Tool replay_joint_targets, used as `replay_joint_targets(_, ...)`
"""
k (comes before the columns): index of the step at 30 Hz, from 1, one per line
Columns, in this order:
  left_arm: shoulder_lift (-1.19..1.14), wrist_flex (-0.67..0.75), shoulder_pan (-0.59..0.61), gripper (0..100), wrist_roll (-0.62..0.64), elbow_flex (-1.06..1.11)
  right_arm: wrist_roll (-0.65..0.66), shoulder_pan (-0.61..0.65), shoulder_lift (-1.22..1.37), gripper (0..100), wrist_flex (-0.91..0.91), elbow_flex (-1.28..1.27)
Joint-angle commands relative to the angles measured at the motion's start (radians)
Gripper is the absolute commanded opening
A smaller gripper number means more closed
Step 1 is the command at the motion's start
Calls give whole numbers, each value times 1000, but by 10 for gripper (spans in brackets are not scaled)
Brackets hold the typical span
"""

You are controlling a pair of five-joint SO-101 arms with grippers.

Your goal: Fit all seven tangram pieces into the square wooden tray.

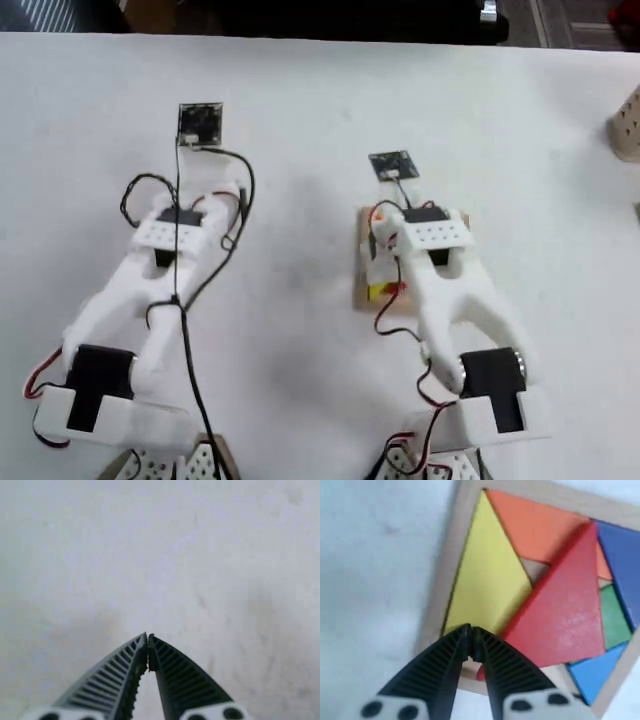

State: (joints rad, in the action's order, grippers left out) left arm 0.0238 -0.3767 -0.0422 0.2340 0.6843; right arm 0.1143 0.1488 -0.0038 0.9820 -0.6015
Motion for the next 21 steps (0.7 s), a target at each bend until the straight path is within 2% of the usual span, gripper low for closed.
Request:
replay_joint_targets(1, 2, 32, 8, 24, -9, -52, 8, -77, -67, 18, 25, 6)
replay_joint_targets(10, 2, 32, 5, 24, -9, -51, 121, -166, -170, 18, 24, -92)
replay_joint_targets(16, 2, 32, 4, 24, -9, -49, 178, -291, -170, 18, -16, -94)
replay_joint_targets(21, 2, 32, 4, 24, -9, -48, 189, -343, -180, 18, -5, -86)
